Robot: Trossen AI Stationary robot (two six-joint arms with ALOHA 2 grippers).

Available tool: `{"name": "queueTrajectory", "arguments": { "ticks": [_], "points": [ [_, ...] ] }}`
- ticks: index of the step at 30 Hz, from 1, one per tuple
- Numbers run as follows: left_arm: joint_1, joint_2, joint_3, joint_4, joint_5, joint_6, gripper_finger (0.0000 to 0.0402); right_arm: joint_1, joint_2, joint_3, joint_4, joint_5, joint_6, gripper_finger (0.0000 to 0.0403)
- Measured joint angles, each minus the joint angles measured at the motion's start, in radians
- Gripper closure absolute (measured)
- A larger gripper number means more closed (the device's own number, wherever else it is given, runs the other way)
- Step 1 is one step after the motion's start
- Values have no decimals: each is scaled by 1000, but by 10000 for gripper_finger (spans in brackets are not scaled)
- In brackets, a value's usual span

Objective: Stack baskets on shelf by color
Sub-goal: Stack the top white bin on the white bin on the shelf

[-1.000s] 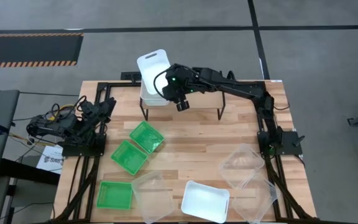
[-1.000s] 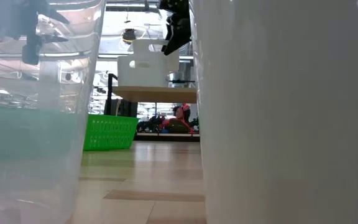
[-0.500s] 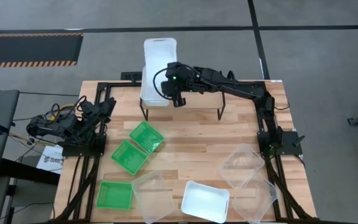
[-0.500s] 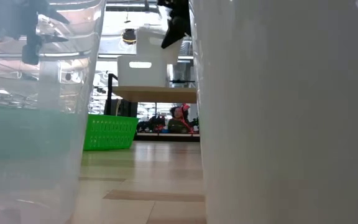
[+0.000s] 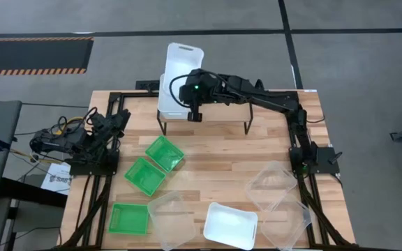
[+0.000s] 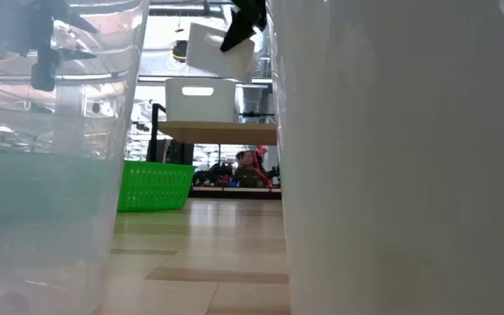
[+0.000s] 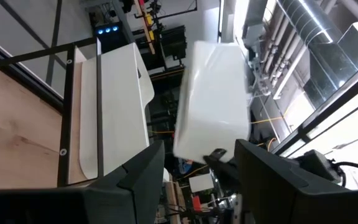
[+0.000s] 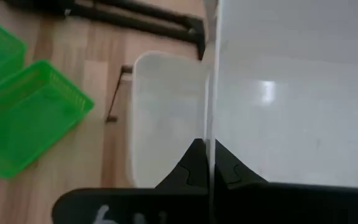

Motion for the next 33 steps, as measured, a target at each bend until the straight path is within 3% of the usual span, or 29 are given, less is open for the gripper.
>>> {"name": "queueTrajectory", "arguments": {
  "ticks": [33],
  "points": [
    [0,0,0,-8,5,-20,216,4,34,1,13,-101,-10,381]
  ]
}}
